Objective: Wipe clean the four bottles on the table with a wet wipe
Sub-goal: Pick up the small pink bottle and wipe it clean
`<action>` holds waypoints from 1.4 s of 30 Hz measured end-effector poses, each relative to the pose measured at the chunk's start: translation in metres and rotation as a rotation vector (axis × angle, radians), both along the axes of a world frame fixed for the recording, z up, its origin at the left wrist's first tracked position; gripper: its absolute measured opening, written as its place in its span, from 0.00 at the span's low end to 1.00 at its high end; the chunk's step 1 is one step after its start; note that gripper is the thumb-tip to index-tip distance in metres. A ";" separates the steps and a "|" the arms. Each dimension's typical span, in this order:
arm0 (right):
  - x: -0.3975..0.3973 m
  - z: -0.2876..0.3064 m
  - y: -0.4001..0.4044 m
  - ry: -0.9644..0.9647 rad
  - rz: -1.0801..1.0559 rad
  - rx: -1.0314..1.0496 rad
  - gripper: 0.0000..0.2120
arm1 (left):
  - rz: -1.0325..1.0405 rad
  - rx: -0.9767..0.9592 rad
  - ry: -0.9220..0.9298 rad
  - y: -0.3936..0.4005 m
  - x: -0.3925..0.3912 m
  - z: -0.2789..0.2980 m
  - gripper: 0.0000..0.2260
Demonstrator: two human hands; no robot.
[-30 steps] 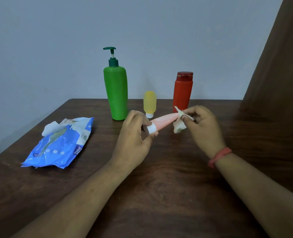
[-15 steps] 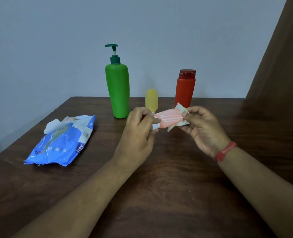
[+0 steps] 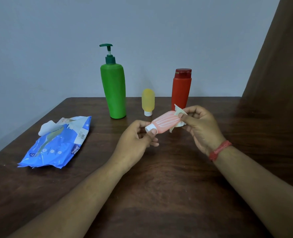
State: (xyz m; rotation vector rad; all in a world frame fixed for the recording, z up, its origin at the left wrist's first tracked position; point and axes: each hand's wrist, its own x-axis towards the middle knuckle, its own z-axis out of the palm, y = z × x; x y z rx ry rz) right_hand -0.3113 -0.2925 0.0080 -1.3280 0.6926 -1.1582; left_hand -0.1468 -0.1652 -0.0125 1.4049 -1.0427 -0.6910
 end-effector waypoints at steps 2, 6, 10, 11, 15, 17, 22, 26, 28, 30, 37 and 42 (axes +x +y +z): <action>0.000 0.000 0.001 0.055 -0.020 -0.042 0.04 | -0.003 -0.014 0.113 -0.001 0.002 -0.001 0.07; 0.001 0.003 0.005 0.191 -0.083 -0.186 0.04 | 0.055 -0.034 0.208 0.000 0.005 -0.001 0.08; 0.002 0.004 0.014 0.307 -0.037 -0.307 0.06 | 0.037 -0.010 0.178 0.001 0.004 -0.001 0.08; 0.003 0.004 0.016 0.368 -0.043 -0.383 0.08 | 0.036 -0.009 0.170 0.001 0.003 -0.001 0.08; 0.004 0.004 0.024 0.558 -0.021 -0.754 0.12 | 0.044 -0.033 0.179 0.001 0.006 -0.002 0.08; 0.004 0.004 0.030 0.704 0.019 -0.958 0.15 | 0.048 -0.037 0.184 0.001 0.007 -0.003 0.08; 0.000 0.011 0.031 0.829 -0.046 -1.103 0.15 | 0.008 -0.078 0.288 -0.001 0.006 -0.004 0.08; -0.002 0.016 0.037 0.803 -0.140 -1.086 0.13 | -0.016 -0.092 0.281 -0.002 0.004 -0.005 0.08; 0.004 0.015 0.045 0.818 -0.068 -1.191 0.12 | -0.019 -0.092 0.226 -0.001 0.005 -0.006 0.07; 0.005 0.014 0.044 0.847 -0.066 -1.234 0.13 | -0.021 -0.093 0.209 -0.001 0.006 -0.007 0.07; 0.001 0.010 0.034 0.847 -0.038 -1.067 0.14 | 0.019 -0.085 0.224 -0.002 0.006 -0.006 0.07; -0.004 0.016 0.030 0.884 -0.076 -1.052 0.14 | 0.002 -0.084 0.212 -0.001 0.007 -0.006 0.07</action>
